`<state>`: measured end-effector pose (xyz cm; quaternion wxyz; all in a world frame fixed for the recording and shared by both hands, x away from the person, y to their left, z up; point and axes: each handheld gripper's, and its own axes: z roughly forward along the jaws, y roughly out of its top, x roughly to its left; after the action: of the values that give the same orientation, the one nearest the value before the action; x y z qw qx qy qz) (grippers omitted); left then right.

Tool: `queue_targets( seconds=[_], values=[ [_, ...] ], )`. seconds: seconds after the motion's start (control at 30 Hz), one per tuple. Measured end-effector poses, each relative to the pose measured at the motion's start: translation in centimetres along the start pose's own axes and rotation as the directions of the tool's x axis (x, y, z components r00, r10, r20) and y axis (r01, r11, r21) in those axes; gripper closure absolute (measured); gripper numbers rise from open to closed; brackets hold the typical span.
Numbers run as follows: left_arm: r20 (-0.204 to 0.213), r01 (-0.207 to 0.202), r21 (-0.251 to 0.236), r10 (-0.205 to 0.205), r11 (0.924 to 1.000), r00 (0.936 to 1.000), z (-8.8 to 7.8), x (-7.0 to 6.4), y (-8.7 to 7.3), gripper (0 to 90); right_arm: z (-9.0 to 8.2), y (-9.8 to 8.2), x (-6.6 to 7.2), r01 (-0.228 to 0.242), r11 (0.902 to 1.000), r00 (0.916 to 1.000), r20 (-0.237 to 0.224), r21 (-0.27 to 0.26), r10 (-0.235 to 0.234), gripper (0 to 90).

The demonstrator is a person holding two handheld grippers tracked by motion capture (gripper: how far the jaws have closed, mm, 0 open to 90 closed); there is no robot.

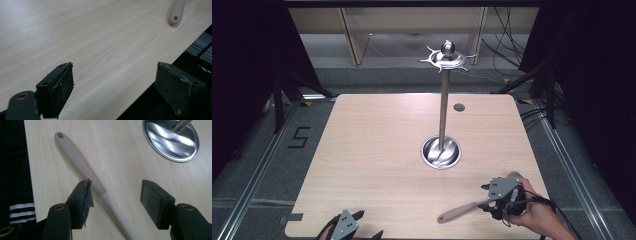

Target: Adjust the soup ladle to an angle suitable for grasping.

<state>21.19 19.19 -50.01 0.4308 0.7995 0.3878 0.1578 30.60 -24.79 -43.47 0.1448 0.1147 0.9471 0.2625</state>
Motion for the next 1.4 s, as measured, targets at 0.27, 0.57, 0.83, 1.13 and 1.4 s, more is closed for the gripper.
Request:
queue_targets(
  seconds=[0.27,0.57,0.83,1.13,1.4],
  values=[
    [-0.006,-0.014,0.006,0.014,0.9999,0.9999,0.0,0.1,0.0,14.9,1.6,0.4,-0.3,0.075,0.9947,0.9970,-0.027,0.071,-0.073,47.5],
    [0.001,0.000,-0.008,0.000,1.0000,1.0000,0.0,-0.1,0.0,14.9,3.2,0.5,-0.3,0.119,0.9823,0.9901,-0.091,0.145,-0.107,52.2],
    [0.002,0.002,-0.008,-0.002,1.0000,1.0000,0.1,-0.1,0.0,14.9,4.2,0.7,-0.3,0.154,0.9699,0.9812,-0.144,0.188,-0.128,56.8],
    [0.004,-0.020,-0.008,0.021,0.9998,0.9998,0.0,0.0,0.1,14.9,4.9,1.0,-0.8,0.201,0.9573,0.9743,-0.143,0.208,-0.174,60.2],
    [0.003,-0.030,0.000,0.030,0.9995,0.9995,0.0,0.1,0.1,14.9,5.5,1.0,-0.5,0.180,0.9506,0.9753,-0.172,0.253,-0.138,63.0]
  ],
)
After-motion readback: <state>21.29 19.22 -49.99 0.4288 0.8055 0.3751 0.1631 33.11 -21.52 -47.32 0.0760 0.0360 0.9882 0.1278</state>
